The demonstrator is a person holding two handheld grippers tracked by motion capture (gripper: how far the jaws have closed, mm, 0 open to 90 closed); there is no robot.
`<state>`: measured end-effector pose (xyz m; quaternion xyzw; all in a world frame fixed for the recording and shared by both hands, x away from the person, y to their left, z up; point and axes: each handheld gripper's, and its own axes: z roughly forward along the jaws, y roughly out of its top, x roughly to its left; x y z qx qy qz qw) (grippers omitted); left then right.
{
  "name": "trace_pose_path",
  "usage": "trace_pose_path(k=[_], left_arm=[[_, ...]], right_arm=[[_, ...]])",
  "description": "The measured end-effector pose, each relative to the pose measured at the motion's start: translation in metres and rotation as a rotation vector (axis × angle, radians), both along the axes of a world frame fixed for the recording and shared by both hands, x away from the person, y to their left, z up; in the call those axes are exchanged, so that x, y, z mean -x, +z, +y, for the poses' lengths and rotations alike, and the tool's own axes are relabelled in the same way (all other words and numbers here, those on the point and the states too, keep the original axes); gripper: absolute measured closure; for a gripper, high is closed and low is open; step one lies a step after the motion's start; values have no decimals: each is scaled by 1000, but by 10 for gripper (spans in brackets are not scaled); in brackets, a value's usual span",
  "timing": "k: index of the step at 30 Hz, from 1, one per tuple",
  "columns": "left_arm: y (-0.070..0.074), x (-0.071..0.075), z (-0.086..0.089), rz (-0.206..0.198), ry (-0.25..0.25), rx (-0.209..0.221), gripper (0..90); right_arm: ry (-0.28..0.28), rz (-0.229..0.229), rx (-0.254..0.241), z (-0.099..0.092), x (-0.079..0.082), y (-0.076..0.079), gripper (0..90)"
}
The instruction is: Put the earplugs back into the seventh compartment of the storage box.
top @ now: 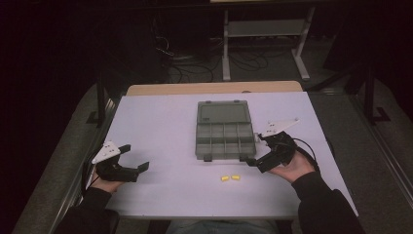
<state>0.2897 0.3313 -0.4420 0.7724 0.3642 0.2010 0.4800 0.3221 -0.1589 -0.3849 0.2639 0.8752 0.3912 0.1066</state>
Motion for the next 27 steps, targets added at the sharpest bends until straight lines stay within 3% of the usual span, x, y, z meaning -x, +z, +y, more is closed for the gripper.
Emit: trace_pose_path(k=[9, 22, 27], left_arm=[[0, 0, -1, 3, -1, -1, 0], [0, 1, -2, 4, -9, -3, 0], [0, 1, -2, -1, -11, -8, 0]], right_arm=[[63, 2, 24, 20, 4, -4, 0], [194, 72, 84, 52, 10, -25, 0], [209, 80, 98, 55, 12, -30, 0]])
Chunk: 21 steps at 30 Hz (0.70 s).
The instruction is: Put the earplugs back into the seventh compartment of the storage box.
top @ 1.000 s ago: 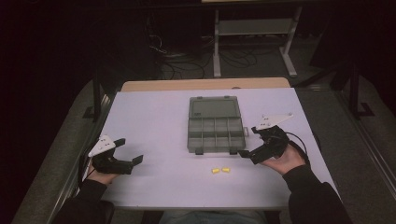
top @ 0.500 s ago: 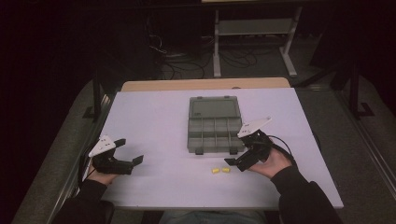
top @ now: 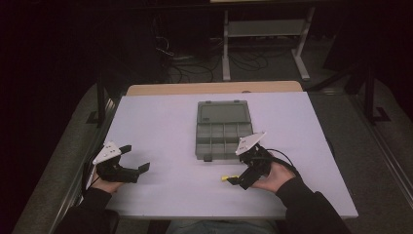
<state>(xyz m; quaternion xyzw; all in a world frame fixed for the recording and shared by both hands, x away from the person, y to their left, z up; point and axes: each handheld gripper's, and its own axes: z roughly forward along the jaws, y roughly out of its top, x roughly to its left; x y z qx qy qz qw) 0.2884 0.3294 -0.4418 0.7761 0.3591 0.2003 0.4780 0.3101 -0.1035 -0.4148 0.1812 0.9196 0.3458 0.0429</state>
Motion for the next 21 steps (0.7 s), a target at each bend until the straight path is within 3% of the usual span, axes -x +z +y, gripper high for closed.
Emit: trace_pose_path(k=[9, 10, 11, 14, 21], left_arm=[[0, 0, 0, 0, -3, -1, 0], [0, 0, 0, -1, -2, 0, 0], [0, 0, 0, -2, -2, 2, 0], [0, 0, 0, -1, -3, 1, 0], [0, 0, -1, 1, -5, 1, 0]], right_arm=[[30, 47, 69, 4, 0, -14, 0], [39, 49, 84, 4, -1, -15, 86], [39, 49, 84, 4, -1, -15, 86], [71, 36, 123, 4, 0, -17, 258], [59, 68, 151, 3, -9, -23, 407]])
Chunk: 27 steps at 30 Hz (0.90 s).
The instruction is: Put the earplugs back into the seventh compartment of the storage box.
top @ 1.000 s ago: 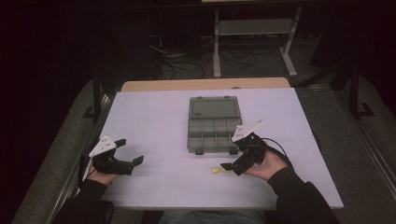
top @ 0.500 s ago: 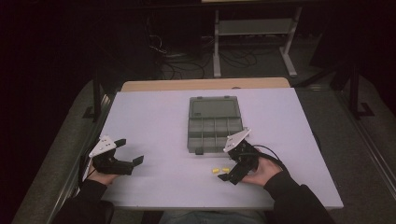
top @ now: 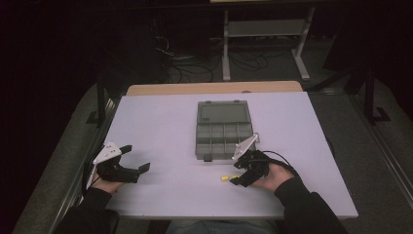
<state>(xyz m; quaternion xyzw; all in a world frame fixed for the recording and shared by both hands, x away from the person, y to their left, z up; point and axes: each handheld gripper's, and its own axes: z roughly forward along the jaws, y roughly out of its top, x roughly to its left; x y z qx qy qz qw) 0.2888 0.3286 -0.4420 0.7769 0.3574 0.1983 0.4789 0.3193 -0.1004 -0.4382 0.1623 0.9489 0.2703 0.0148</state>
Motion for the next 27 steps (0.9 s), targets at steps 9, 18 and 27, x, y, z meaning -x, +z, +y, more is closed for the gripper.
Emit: trace_pose_path(k=[9, 18, 27], left_arm=[[0, 0, 0, 0, -3, -2, 0], [0, 0, 0, -1, -1, -1, 0], [0, 0, 0, -1, -2, -1, 0]], right_arm=[[19, 10, 23, 1, -2, -3, 587], [21, 7, 70, 6, 0, -7, 795], [-11, 12, 27, 5, -1, 7, 803]])
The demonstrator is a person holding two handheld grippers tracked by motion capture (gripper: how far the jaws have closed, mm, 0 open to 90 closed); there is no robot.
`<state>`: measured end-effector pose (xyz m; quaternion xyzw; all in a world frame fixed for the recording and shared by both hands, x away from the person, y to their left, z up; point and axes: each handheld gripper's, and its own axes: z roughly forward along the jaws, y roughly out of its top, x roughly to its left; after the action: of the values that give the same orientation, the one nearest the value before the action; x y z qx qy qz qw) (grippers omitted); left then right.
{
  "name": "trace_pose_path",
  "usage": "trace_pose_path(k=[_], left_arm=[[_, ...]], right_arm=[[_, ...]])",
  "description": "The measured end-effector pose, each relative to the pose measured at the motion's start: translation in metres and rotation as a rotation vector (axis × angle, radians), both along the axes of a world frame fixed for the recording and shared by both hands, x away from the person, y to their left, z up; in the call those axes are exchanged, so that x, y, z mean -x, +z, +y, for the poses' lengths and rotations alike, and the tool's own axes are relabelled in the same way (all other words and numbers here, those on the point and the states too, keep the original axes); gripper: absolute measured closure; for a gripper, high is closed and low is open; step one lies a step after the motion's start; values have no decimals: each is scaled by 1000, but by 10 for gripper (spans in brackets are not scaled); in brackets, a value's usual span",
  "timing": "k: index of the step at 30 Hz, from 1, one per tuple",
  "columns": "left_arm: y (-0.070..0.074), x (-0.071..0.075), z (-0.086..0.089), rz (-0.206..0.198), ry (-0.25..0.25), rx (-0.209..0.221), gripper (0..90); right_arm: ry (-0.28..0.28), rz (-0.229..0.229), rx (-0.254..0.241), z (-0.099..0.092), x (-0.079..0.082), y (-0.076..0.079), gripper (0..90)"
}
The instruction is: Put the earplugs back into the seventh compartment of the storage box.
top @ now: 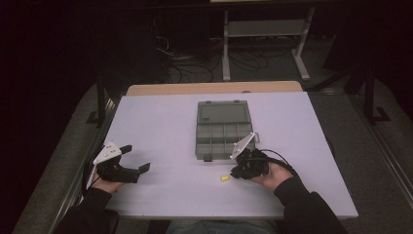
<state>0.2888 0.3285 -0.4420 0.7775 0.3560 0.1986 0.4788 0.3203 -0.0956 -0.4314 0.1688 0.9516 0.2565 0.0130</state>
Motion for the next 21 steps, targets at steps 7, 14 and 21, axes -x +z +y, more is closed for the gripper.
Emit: trace_pose_path(k=[7, 14, 21], left_arm=[[0, 0, 0, 2, -2, -1, 0], [0, 0, 0, 2, -1, -1, 0], [0, 0, 0, 2, -2, -1, 0]], right_arm=[[-17, 0, -33, -4, -1, 14, 801], [-16, -51, -46, -4, -2, 35, 801], [-23, -75, -65, -3, -6, 52, 801]])
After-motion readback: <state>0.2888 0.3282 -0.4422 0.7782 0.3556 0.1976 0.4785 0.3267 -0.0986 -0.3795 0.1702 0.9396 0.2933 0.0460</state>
